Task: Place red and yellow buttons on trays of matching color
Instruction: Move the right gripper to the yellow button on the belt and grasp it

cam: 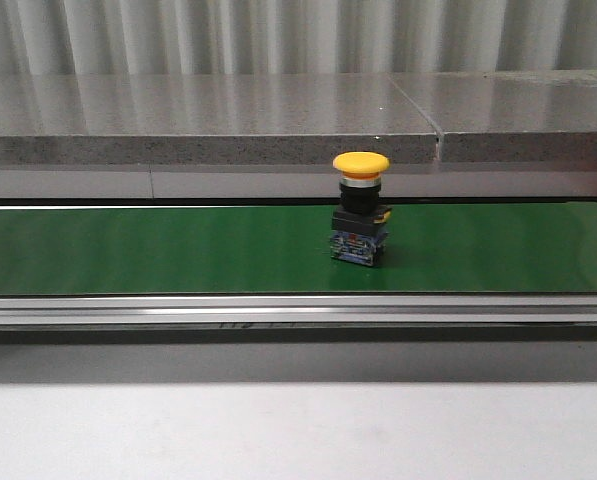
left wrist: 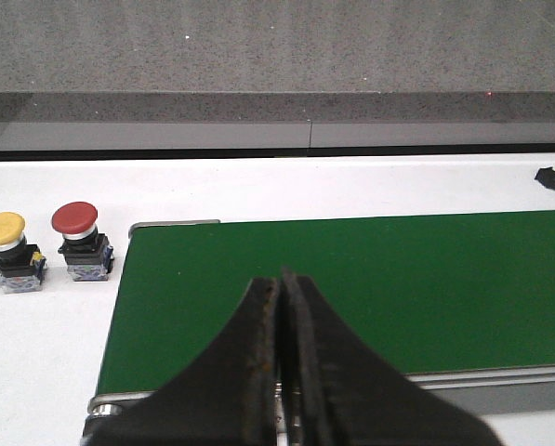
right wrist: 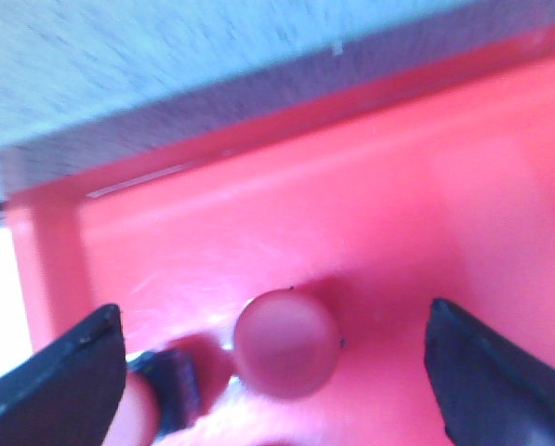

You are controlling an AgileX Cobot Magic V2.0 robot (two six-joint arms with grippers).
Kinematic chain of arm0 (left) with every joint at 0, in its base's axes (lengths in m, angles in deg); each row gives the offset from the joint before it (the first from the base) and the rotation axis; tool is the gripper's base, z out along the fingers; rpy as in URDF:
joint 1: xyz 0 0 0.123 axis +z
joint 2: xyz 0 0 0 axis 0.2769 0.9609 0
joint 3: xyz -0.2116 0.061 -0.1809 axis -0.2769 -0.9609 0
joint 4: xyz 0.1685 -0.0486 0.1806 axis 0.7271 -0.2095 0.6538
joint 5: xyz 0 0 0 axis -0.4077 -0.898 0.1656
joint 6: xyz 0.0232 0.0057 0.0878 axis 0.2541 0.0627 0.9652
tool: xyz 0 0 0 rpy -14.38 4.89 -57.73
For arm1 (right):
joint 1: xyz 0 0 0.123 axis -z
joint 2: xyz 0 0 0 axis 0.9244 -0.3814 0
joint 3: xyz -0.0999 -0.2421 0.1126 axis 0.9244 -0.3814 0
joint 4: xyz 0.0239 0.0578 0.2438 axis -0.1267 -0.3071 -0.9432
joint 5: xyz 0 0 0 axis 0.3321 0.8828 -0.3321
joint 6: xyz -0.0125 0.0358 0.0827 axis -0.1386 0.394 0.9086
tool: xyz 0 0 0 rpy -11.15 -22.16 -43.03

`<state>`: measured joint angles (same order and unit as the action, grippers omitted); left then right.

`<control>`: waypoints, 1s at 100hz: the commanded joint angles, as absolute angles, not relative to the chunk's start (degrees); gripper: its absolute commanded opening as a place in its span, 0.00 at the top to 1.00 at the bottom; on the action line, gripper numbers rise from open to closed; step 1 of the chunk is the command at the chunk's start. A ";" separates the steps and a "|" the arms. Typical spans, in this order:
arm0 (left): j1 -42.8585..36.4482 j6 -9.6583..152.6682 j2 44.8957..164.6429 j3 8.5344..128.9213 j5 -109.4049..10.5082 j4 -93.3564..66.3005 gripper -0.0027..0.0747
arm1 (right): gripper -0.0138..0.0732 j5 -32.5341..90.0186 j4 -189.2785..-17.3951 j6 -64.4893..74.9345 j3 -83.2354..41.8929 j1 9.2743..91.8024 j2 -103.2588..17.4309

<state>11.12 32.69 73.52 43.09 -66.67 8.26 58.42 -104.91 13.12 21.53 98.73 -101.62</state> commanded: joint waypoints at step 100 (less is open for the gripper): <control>10.63 32.72 73.77 44.71 -61.94 7.63 0.99 | 0.10 84.88 -109.85 4.78 -5.40 73.68 -67.19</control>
<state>11.12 32.69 73.52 43.09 -66.67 8.26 84.89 -108.52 6.99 -5.41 75.68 -69.31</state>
